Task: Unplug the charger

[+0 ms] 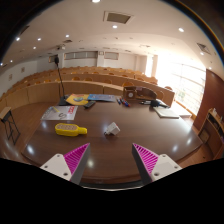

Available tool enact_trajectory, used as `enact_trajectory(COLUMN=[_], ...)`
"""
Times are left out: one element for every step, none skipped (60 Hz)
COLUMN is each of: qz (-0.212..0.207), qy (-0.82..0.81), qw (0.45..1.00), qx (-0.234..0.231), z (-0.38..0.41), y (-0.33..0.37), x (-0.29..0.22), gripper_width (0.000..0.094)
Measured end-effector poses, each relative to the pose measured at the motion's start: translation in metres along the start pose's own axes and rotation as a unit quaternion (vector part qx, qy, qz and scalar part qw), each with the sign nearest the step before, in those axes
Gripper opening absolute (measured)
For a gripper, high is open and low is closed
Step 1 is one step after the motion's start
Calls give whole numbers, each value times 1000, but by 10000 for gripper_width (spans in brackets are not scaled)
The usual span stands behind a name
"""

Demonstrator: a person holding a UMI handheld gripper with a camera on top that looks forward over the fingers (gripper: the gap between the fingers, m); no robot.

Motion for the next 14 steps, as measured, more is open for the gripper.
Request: enact_trajectory(qz=[-1,-2,-2,-4,-5,-7,-8,-9,-9,-8,-8,-9,-9,-9], qy=[1,0,-1,-1,-1,0,2,2,2,2,1,-1,-2,-3], qw=[1000,1000,1000,1000,1000,1000,1000,1000,1000,1000,1000,1000,1000,1000], qx=[-1,-2,-3,-4,-3,-2,-1,0,1,2,3,2,1,1], z=[1,5,6,5,5,6,6,6,7,7,8,9,9,10], y=[6,14,20,26,31,35,39,43,47,50,54,57,61,64], x=[0,2,2,3,2,2,2,2,3,3,3,2,2,2], gripper_width=[850,851,852,852,852,850,851,849,851,851,852,850,852,852])
Point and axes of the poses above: the point between the fingertips, and its own axes, seen from behind it with the camera up: z to the left, x down, y backward, against the way the camera looks, the point moved 8 cm from there along y, backward, against the way the camera looks, and after that the axes turned 9 degrees about -z, right-handed, at the moved point
